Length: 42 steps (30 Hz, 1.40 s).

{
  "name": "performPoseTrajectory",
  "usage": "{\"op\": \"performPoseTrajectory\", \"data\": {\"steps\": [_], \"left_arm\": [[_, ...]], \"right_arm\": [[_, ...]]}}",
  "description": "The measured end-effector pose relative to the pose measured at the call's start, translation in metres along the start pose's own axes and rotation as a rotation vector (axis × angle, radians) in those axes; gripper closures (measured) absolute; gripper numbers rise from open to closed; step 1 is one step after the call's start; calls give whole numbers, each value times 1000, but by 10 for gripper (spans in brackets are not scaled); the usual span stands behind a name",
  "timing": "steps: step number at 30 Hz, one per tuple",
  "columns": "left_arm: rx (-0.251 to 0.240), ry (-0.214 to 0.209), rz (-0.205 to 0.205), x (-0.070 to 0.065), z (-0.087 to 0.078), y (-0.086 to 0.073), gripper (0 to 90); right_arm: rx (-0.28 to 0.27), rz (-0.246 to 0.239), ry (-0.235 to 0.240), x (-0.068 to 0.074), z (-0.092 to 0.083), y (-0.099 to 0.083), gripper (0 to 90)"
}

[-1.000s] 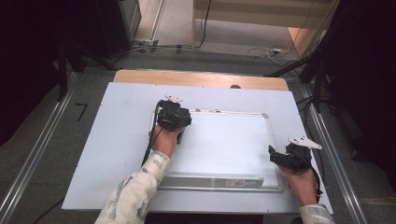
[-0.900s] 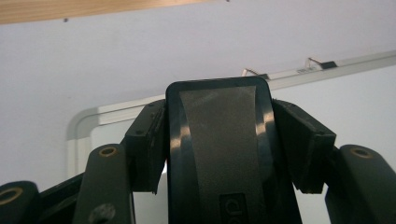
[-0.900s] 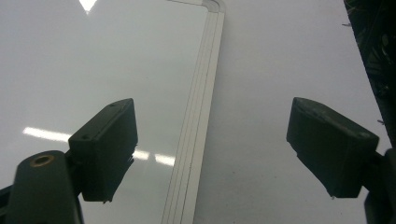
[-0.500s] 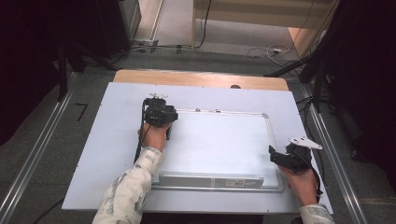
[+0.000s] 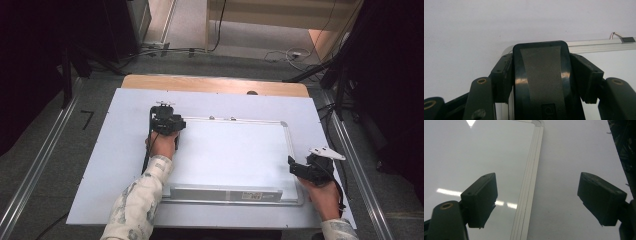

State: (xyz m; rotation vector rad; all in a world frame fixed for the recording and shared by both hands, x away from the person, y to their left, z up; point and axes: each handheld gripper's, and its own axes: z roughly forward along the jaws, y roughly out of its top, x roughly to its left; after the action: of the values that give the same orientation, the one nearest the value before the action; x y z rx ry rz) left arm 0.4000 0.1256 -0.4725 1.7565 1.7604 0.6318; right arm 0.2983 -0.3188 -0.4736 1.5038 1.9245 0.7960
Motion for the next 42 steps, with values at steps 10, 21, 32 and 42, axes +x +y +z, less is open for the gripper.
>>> {"op": "performPoseTrajectory", "data": {"steps": [10,21,32,42], "left_arm": [[21,22,16,-1,8,-3,397],[-9,-2,19,-1,-1,-2,349],[-73,-96,-2,10,-28,-9,339],[-152,-137,3,25,-61,-26,325]], "right_arm": [[-1,0,1,0,0,0,150],[0,-3,0,0,0,0,150],[-3,-3,-2,0,-1,-1,150],[-4,-2,-6,0,-2,-1,150]]}}
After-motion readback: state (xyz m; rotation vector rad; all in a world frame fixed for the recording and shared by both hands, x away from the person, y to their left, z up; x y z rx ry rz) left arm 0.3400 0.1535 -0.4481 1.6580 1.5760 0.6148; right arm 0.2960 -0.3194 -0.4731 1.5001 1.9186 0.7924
